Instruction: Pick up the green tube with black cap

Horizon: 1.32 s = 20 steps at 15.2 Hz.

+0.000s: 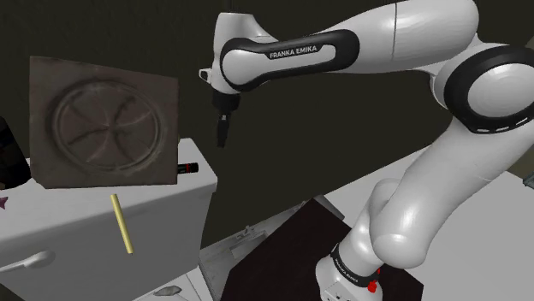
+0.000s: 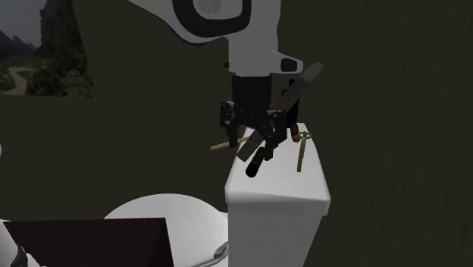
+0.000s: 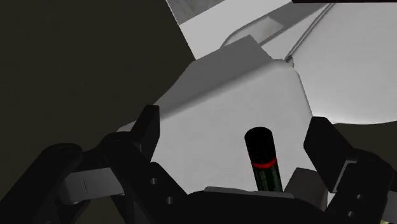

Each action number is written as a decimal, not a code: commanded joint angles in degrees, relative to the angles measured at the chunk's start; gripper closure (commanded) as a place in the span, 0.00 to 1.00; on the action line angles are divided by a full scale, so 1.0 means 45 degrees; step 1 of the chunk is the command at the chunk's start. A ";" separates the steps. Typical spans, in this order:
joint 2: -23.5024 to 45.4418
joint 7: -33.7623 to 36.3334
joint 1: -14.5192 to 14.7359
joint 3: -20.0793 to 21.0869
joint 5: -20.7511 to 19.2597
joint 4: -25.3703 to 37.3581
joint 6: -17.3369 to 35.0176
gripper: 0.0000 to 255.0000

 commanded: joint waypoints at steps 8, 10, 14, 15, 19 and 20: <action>0.2874 -0.1994 0.0963 0.0956 0.0057 0.1655 0.1145 0.00; 0.3188 -0.2207 0.1076 0.1085 0.0032 0.1844 0.1259 0.00; 0.3484 -0.2169 0.1087 0.1070 -0.0010 0.1516 0.1881 0.00; 0.3564 -0.2158 0.1089 0.1067 -0.0021 0.1441 0.2035 0.00; 0.3779 -0.2131 0.1093 0.1060 -0.0053 0.1260 0.2430 0.00; 0.3792 -0.2131 0.1093 0.1059 -0.0054 0.1268 0.2436 1.00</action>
